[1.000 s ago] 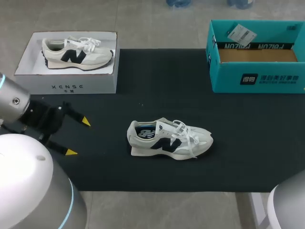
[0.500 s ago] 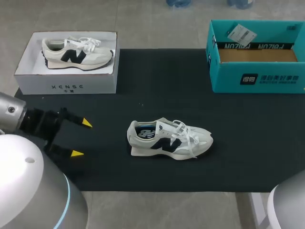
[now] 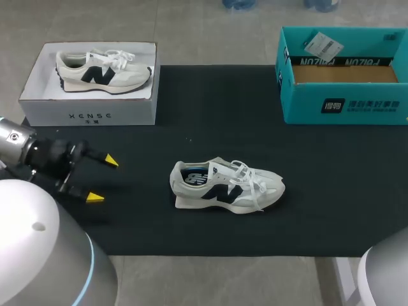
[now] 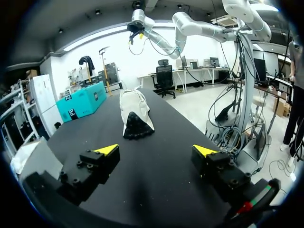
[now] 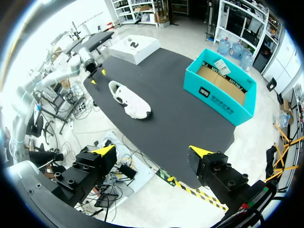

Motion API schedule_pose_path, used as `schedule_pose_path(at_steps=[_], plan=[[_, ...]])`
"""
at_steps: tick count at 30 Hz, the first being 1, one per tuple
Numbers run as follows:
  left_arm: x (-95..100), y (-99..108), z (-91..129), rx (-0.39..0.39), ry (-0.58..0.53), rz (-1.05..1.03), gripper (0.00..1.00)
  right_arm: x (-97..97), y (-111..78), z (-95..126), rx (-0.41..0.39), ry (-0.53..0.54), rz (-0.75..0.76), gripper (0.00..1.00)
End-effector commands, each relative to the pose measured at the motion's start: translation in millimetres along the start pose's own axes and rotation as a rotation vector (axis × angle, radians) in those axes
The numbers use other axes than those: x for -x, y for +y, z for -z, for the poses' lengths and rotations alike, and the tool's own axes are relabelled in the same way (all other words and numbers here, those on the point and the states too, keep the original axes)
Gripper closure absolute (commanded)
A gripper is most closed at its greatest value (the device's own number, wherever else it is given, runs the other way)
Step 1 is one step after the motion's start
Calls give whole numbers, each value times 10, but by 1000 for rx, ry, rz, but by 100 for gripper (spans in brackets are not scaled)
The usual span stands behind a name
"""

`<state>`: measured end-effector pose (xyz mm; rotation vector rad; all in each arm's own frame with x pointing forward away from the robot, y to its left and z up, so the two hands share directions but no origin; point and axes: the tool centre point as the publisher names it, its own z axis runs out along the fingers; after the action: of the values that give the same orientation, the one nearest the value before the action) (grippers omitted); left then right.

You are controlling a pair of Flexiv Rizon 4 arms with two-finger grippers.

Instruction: Take the shoe out of the shoebox, open the shoe tongue, remove and reinsert the insole, then place the shoe into the shoebox

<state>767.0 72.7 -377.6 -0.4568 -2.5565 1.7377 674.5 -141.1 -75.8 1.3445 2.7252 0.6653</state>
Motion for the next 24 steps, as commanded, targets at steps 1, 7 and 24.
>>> schedule_pose_path(at_steps=[1,7,24], plan=[[-100,77,2,-58,-50,26,0,13,32,7,-8,3,-1,0],[-61,170,-167,-97,-45,69,0,13,32,7,-8,3,-1,0],[261,122,-780,-96,-30,90,0,13,32,7,-8,3,-1,0]])
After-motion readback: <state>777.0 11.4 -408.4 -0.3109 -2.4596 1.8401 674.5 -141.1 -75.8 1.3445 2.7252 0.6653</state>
